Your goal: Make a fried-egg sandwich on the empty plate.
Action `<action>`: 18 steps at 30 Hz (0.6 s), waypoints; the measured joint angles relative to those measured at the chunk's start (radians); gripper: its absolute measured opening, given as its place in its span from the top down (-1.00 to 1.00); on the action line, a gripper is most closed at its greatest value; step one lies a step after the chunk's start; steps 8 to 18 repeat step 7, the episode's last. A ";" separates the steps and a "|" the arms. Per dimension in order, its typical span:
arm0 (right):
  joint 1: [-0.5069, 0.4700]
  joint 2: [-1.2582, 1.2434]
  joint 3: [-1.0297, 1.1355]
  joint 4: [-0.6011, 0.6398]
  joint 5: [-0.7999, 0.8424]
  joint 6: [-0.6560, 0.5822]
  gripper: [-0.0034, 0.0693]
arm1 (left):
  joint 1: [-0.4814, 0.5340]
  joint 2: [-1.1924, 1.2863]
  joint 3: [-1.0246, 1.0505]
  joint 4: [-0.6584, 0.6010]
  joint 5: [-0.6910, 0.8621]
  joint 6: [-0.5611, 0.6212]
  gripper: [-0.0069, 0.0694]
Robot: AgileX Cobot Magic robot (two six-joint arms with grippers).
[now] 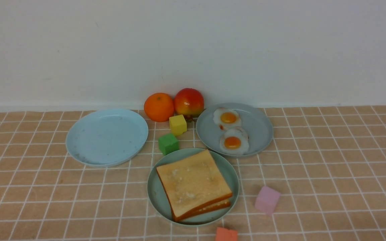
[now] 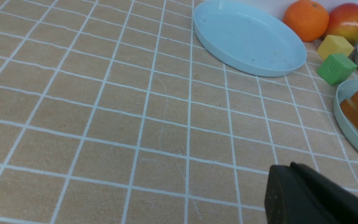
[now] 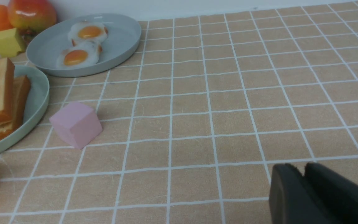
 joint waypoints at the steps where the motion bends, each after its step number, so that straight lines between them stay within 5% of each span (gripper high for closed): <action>1: 0.000 0.000 0.000 0.000 0.000 0.000 0.64 | 0.000 0.000 0.000 0.000 0.000 0.000 0.77; 18: 0.000 0.000 0.000 0.000 0.000 0.000 0.63 | 0.000 0.000 0.000 0.000 0.000 0.000 0.76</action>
